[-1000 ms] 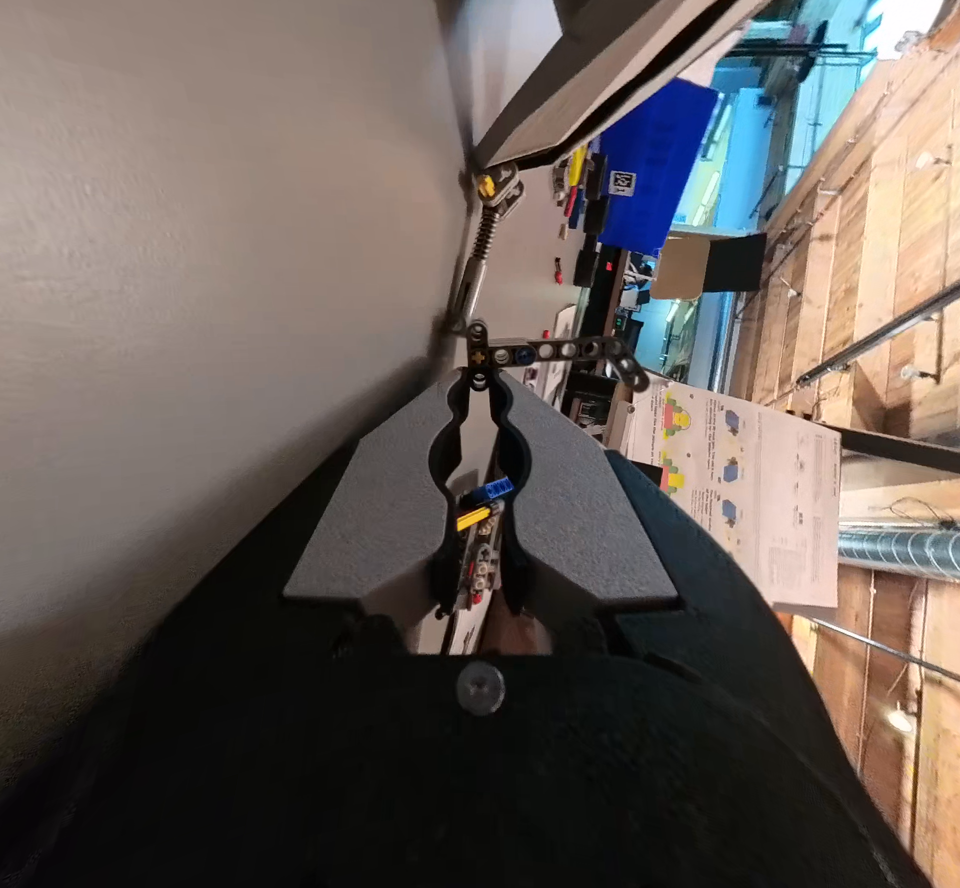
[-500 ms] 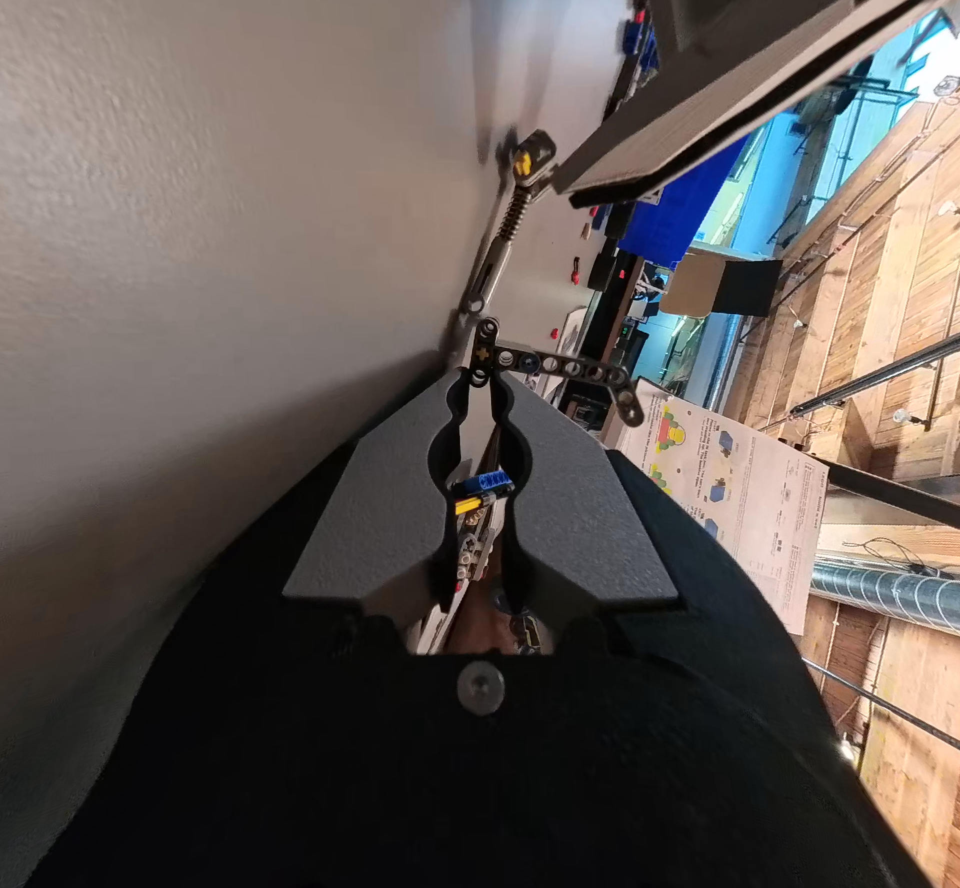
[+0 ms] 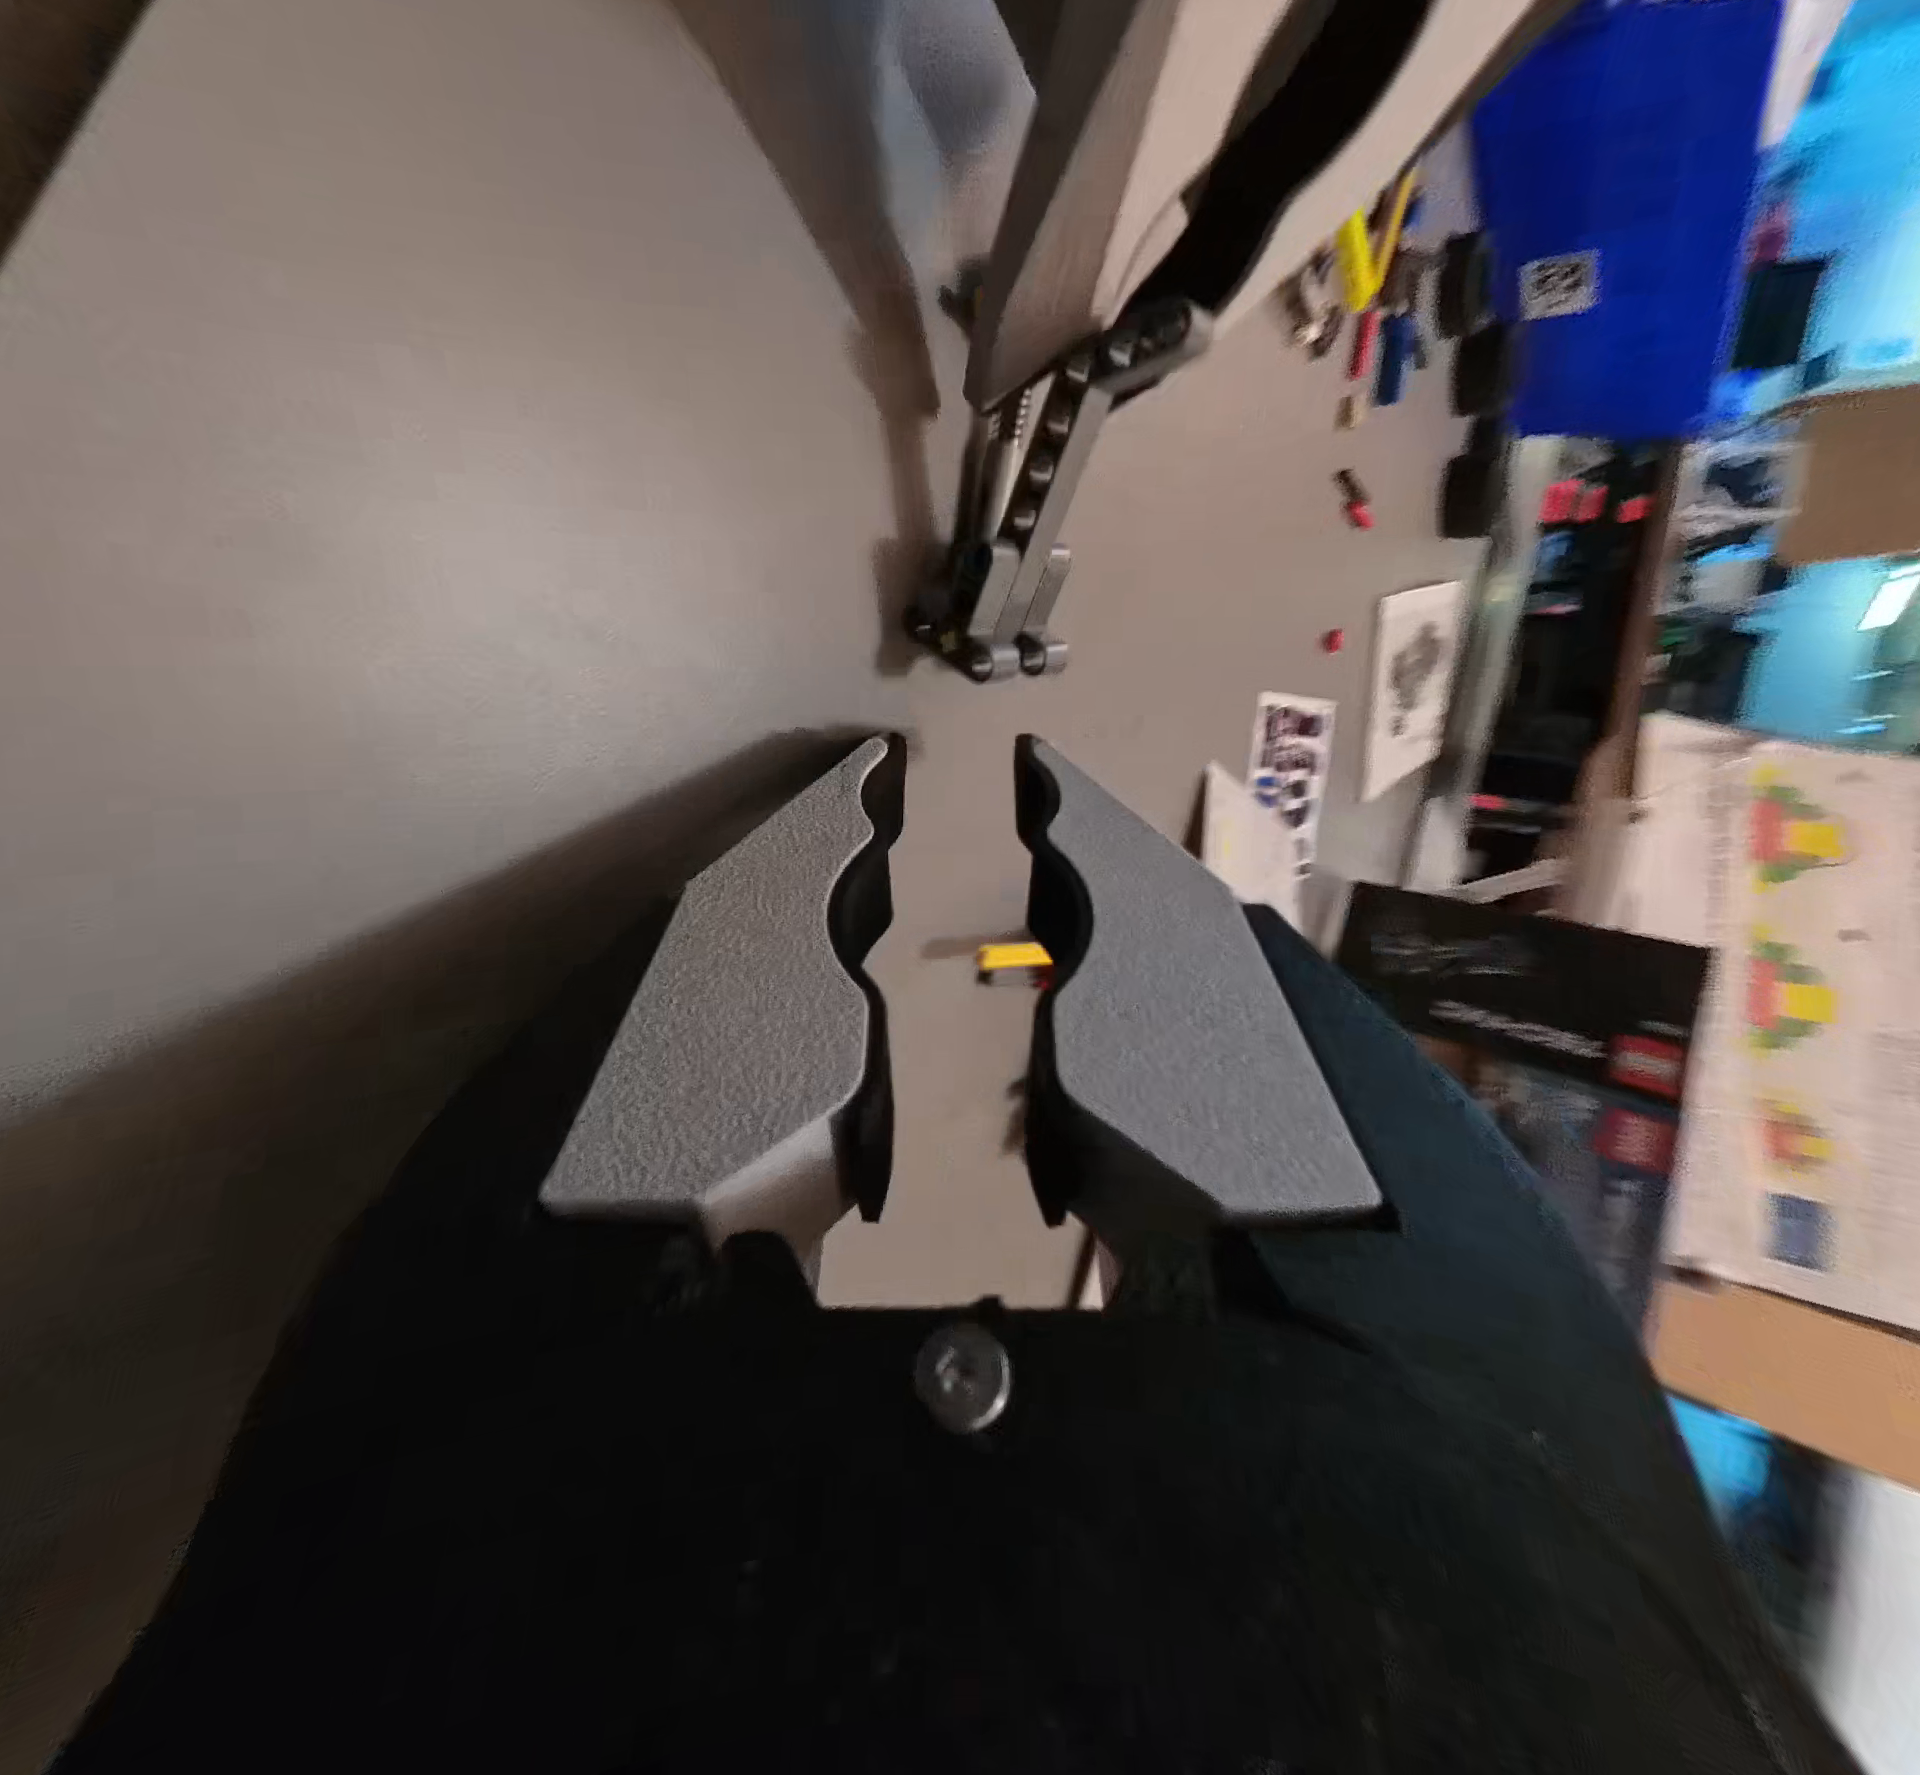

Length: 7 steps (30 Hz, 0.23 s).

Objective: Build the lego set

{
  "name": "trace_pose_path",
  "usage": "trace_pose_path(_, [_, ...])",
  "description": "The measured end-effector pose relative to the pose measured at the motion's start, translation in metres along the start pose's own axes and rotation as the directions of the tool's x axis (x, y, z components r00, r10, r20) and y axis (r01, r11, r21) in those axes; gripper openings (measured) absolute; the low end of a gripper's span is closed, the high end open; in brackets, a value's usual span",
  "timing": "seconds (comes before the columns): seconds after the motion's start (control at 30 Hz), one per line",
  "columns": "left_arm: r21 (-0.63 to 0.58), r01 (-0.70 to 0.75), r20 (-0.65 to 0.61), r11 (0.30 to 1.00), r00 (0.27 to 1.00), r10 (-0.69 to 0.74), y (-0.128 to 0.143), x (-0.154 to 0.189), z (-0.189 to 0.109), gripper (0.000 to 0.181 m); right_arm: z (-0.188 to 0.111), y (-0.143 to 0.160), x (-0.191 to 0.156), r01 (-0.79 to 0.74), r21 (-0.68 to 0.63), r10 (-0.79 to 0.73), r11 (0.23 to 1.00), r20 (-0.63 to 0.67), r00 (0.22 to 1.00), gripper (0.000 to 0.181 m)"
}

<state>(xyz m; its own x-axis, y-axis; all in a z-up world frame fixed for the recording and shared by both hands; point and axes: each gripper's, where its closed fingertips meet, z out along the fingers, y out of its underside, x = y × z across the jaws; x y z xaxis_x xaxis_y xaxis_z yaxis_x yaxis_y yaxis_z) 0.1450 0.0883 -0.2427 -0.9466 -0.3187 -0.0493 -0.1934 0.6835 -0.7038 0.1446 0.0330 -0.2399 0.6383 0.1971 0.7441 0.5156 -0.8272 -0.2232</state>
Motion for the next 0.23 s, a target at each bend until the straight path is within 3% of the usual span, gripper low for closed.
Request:
trace_pose_path(0.03, [0.003,-0.016,-0.001,1.000,1.000,0.016,-0.001,0.001,0.000,0.019,-0.004,0.000,-0.001,-0.059,0.011,0.059,0.998,0.044,0.997,0.024])
trace_pose_path(0.1, [0.012,-0.031,0.001,0.999,1.000,0.031,-0.004,0.002,0.001,0.016,-0.011,-0.008,0.005,-0.206,0.075,0.198,0.976,0.109,0.974,0.044])
trace_pose_path(0.23, [0.037,-0.053,0.003,0.998,0.999,0.053,-0.013,0.002,0.002,0.010,-0.016,-0.033,0.024,-0.461,0.215,0.403,0.861,0.267,0.876,0.048])
